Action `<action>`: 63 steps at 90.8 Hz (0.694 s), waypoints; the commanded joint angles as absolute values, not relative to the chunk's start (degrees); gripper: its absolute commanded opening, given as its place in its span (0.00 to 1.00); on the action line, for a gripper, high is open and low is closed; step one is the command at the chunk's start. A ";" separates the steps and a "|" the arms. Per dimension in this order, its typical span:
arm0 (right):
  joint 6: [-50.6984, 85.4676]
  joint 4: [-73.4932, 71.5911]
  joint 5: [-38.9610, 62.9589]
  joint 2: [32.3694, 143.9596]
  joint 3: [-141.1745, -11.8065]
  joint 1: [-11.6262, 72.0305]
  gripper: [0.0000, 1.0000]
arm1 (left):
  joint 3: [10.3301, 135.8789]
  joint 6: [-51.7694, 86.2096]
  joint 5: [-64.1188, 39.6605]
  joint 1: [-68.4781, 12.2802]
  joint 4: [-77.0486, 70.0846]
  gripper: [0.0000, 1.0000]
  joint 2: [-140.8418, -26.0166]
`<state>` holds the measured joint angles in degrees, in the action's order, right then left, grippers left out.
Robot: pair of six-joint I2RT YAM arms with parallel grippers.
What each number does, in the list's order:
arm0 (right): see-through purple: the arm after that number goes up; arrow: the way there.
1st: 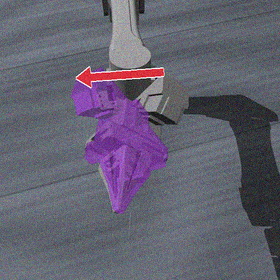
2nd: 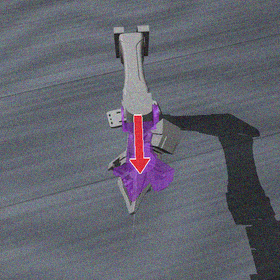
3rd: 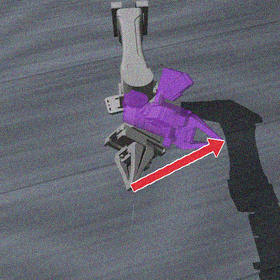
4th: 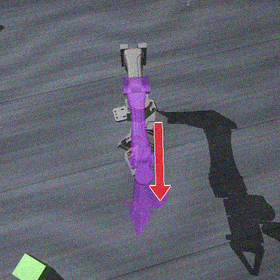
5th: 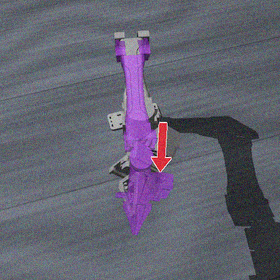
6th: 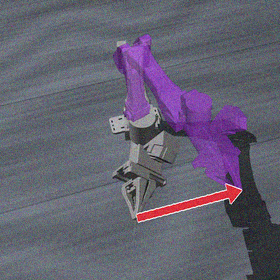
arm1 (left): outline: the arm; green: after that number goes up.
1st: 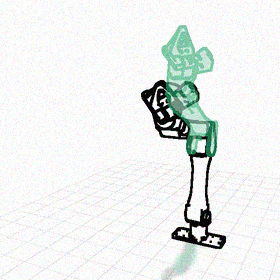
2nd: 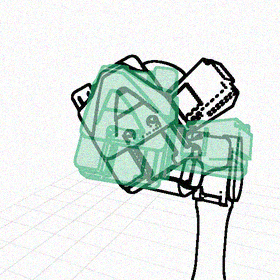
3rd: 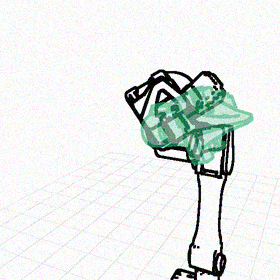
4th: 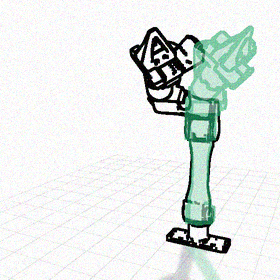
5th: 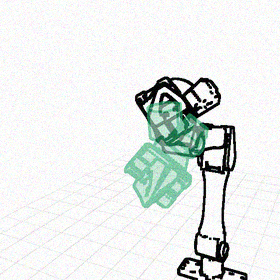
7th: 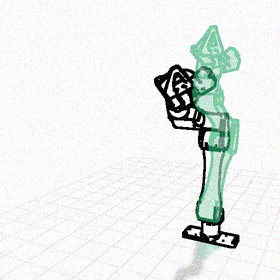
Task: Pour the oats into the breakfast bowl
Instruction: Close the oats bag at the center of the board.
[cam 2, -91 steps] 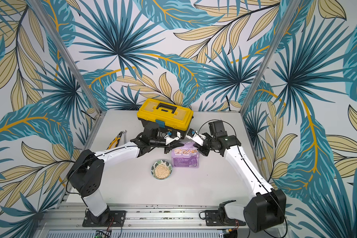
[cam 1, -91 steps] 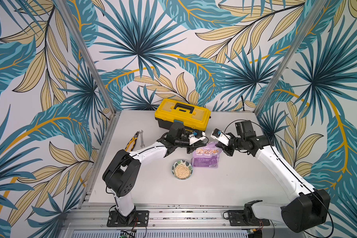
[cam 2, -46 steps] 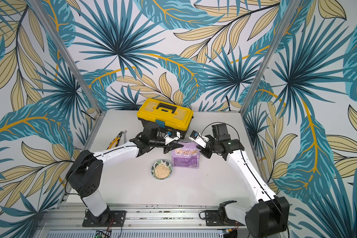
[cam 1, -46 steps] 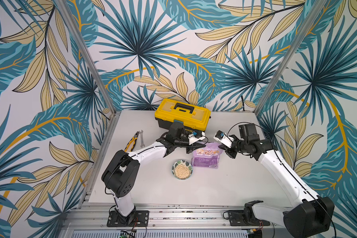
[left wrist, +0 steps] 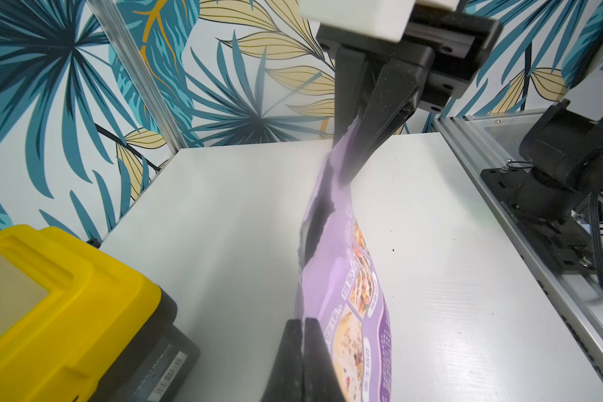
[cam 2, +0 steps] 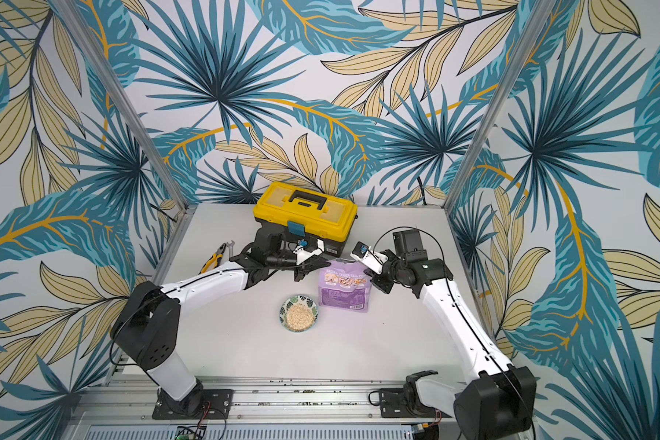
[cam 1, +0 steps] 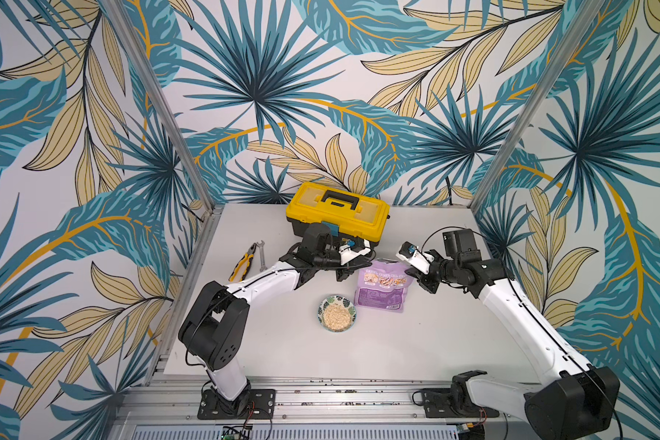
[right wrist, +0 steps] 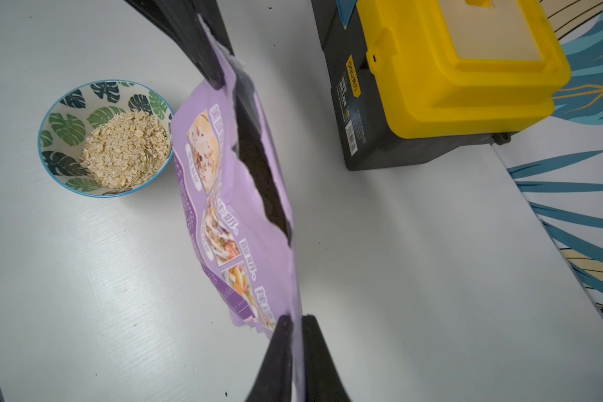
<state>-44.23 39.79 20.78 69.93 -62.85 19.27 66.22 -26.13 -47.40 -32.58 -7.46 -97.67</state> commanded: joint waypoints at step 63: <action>-44.60 49.16 20.38 81.68 -77.36 27.77 0.49 | 63.78 -21.38 -50.90 -33.60 -18.21 0.00 -97.21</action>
